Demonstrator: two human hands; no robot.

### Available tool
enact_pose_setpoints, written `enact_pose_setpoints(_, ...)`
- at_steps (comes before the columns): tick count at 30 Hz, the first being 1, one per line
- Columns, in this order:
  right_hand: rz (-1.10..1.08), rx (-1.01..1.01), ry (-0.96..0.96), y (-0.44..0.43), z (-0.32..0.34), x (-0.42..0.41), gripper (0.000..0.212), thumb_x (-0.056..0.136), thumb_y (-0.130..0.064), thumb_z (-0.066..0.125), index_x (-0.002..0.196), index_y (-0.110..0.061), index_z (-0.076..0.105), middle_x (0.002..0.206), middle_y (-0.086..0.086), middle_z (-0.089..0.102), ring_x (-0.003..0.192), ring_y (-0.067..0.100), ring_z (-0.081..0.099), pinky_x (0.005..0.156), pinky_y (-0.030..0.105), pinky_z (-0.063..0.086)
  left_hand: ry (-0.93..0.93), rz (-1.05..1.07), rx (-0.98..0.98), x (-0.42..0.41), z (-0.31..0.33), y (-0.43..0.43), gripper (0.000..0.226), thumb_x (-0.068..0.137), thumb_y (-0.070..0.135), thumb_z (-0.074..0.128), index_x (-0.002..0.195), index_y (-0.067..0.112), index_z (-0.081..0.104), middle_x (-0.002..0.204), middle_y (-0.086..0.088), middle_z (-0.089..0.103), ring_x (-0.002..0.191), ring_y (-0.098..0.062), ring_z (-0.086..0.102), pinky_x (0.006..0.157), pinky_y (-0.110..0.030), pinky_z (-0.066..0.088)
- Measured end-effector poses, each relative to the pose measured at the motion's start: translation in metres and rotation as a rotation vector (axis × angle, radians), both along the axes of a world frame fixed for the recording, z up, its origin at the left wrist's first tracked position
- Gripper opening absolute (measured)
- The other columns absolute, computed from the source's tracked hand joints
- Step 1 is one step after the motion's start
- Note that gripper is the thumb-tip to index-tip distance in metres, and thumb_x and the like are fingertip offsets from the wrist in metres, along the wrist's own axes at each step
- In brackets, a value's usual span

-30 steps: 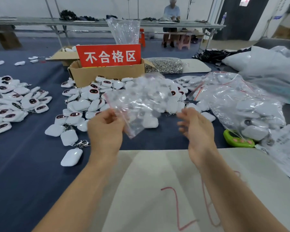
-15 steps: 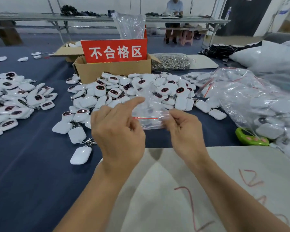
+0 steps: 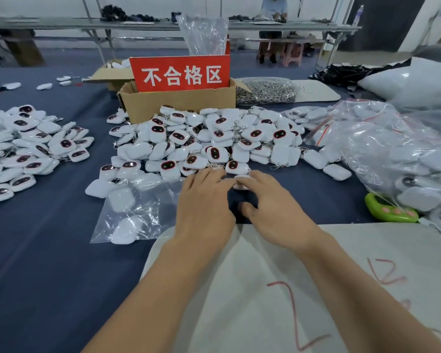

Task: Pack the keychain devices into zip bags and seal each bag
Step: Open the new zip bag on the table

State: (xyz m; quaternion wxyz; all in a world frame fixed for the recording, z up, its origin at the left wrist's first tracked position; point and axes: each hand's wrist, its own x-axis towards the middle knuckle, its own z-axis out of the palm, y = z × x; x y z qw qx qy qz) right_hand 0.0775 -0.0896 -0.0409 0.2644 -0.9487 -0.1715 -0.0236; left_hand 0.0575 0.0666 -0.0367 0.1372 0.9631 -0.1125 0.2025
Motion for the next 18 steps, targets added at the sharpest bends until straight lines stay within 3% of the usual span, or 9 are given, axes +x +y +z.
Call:
enact_pose_setpoints(3, -0.111, 0.057, 0.021, -0.002, 0.003, -0.003, 0.037, 0.096, -0.023, 0.065, 0.133, -0.026, 0.062, 0.118, 0.003, 0.054, 0.115, 0.026, 0.051, 0.102, 0.042, 0.041, -0.094, -0.053, -0.137, 0.001, -0.001, -0.002, 0.038, 0.070, 0.008, 0.065, 0.106, 0.018, 0.074, 0.103, 0.003, 0.070, 0.104, -0.015, 0.049, 0.095, -0.028, 0.031)
enact_pose_setpoints(6, -0.121, 0.021, -0.004, -0.004, 0.006, -0.003, 0.026, 0.102, -0.022, 0.054, 0.125, -0.022, 0.067, 0.115, 0.005, 0.059, 0.108, 0.027, 0.053, 0.094, 0.043, 0.043, -0.122, -0.108, -0.214, 0.002, -0.003, -0.008, 0.050, 0.069, 0.003, 0.072, 0.117, 0.015, 0.073, 0.113, 0.001, 0.073, 0.110, -0.013, 0.049, 0.101, -0.024, 0.032)
enact_pose_setpoints(9, -0.218, 0.219, -0.035, -0.006, 0.011, -0.004, 0.029, 0.102, -0.028, 0.052, 0.076, -0.027, 0.067, 0.078, -0.007, 0.064, 0.078, 0.012, 0.056, 0.068, 0.028, 0.043, -0.018, -0.182, -0.312, 0.000, -0.001, -0.016, 0.062, 0.075, 0.007, 0.072, 0.136, 0.020, 0.066, 0.132, 0.005, 0.068, 0.122, -0.009, 0.053, 0.104, -0.005, 0.023)
enact_pose_setpoints(11, -0.270, 0.382, 0.020, -0.008, 0.013, -0.007, 0.038, 0.097, -0.029, 0.057, 0.059, -0.024, 0.061, 0.055, -0.008, 0.060, 0.056, 0.006, 0.052, 0.051, 0.019, 0.039, 0.028, -0.195, -0.396, -0.001, 0.001, -0.020, 0.058, 0.081, 0.013, 0.073, 0.137, 0.028, 0.065, 0.132, 0.011, 0.068, 0.117, -0.001, 0.054, 0.099, 0.003, 0.023)
enact_pose_setpoints(14, -0.280, 0.610, 0.100, -0.011, 0.016, -0.011, 0.037, 0.094, -0.038, 0.063, 0.061, -0.023, 0.070, 0.046, -0.006, 0.057, 0.047, 0.003, 0.048, 0.049, 0.016, 0.038, 0.048, -0.155, -0.552, -0.001, 0.003, -0.022, 0.041, 0.083, 0.015, 0.077, 0.117, 0.038, 0.072, 0.105, 0.021, 0.073, 0.092, 0.004, 0.060, 0.086, -0.007, 0.044)
enact_pose_setpoints(18, -0.215, 0.858, 0.274, -0.014, 0.016, -0.011, 0.028, 0.089, -0.038, 0.069, 0.079, -0.013, 0.078, 0.058, 0.004, 0.052, 0.056, 0.010, 0.044, 0.056, 0.025, 0.038, 0.076, -0.084, -0.840, -0.002, 0.006, -0.023, 0.029, 0.085, 0.018, 0.081, 0.091, 0.044, 0.072, 0.088, 0.029, 0.072, 0.083, 0.006, 0.068, 0.077, -0.011, 0.051)
